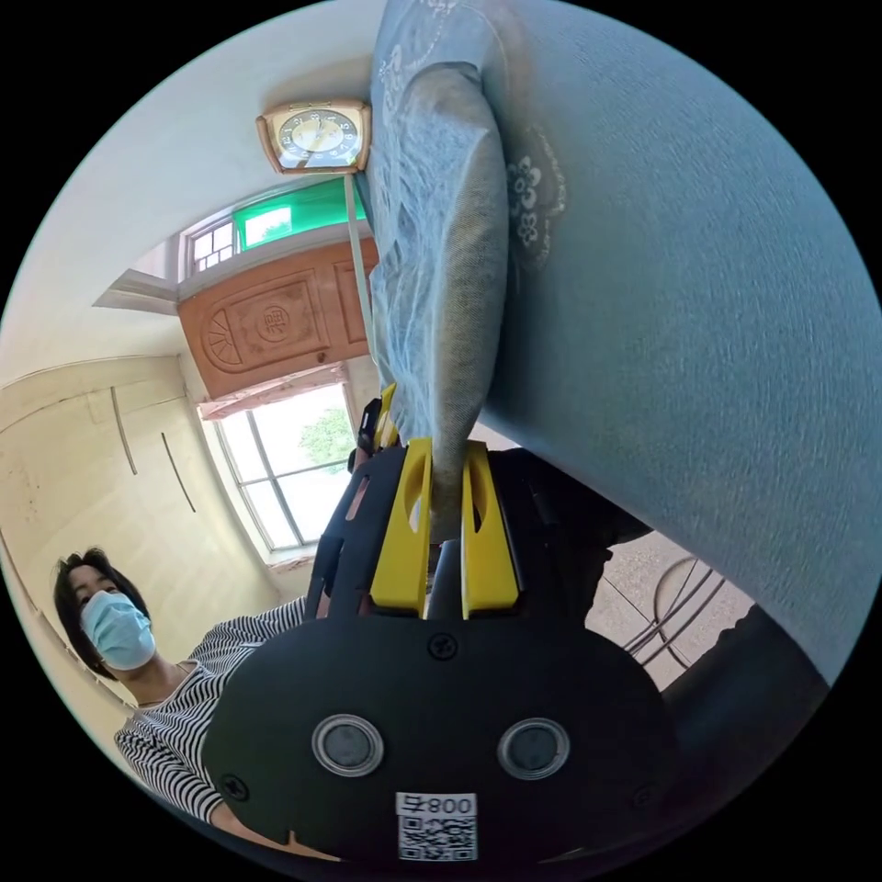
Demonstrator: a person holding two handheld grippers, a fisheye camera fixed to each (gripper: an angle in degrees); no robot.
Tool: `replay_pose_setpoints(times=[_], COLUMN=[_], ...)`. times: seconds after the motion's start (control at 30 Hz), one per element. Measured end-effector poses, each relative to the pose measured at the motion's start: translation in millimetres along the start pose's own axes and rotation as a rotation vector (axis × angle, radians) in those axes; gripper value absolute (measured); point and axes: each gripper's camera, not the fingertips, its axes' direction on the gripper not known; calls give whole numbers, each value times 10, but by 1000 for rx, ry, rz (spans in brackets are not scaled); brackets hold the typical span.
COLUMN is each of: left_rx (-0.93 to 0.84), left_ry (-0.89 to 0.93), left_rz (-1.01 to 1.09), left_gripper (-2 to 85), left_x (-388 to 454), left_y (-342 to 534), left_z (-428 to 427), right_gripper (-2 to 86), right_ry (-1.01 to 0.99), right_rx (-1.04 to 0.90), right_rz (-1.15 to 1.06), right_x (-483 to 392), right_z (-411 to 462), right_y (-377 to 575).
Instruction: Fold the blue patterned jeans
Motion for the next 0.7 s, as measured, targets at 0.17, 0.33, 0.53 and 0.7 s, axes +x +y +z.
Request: replay_pose_setpoints(times=[0.17, 0.33, 0.53, 0.7], left_rx=[5, -3, -46, -114], left_ry=[3, 20, 54, 88], left_rz=[44, 98, 179, 285], left_gripper=[50, 51, 49, 46], left_x=[517, 1103, 1902, 2733], left_y=[185, 430, 857, 1326], left_z=[86, 192, 354, 604], right_gripper=[16, 5, 0, -2], right_ry=[10, 3, -20, -66], right_rx=[14, 38, 49, 93], right_rz=[-64, -118, -196, -265], right_x=[-279, -539, -855, -1115], right_z=[-174, -413, -780, -1207], right_y=[330, 741, 1473, 2326])
